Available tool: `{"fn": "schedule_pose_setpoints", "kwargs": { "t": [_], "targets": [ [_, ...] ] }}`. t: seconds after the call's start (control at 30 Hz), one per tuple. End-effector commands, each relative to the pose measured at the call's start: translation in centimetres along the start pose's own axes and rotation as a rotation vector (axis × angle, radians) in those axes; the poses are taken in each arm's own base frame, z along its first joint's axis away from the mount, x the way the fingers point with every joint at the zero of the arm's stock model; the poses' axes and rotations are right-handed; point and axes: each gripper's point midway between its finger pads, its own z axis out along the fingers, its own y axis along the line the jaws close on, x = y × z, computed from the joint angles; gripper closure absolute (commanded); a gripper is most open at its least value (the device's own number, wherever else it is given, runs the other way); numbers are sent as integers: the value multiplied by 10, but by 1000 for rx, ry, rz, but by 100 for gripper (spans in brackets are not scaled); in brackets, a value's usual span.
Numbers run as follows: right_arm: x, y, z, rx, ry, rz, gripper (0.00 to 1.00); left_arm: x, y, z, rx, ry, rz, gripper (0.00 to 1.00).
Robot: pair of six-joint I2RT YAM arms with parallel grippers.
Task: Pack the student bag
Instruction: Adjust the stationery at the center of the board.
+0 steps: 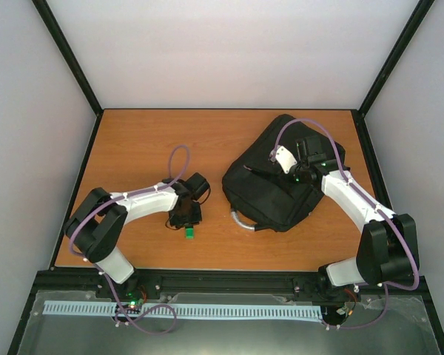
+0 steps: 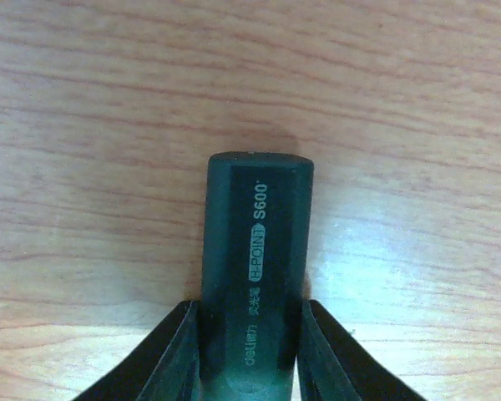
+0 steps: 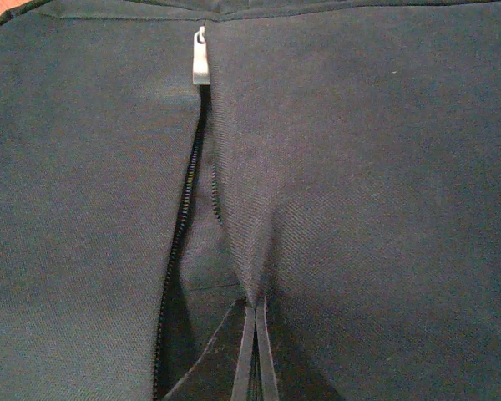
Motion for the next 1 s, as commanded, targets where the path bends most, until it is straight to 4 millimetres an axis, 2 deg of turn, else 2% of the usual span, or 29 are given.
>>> {"fn": "schedule_pose_setpoints", "kwargs": {
  "t": [0.0,0.07,0.13,0.17,0.27,0.43,0.6,0.87,0.97],
  "targets": [
    [-5,7,-2,-44,-20,-3,97,3,-10,3,24,27,137,68],
    [-5,8,-2,-46,-20,-3,97,5,-9,2,23,36,172,63],
    [-6,7,-2,-44,-22,-3,97,6,-2,-1,-8,32,186,49],
    [-6,7,-2,-45,-23,-4,97,5,2,-3,-24,24,182,46],
    [-7,7,-3,-45,-24,-4,97,6,10,-10,-28,-2,172,42],
    [-7,8,-2,-50,-24,-2,97,14,16,-15,-24,1,194,42],
    [-9,8,-5,-50,-33,-3,97,29,0,-19,47,17,310,42],
    [-15,10,-12,-49,-64,-5,97,28,4,-11,4,20,310,46],
    [-14,10,-12,-51,-62,-6,97,29,4,-4,-13,38,311,52]
  ]
}}
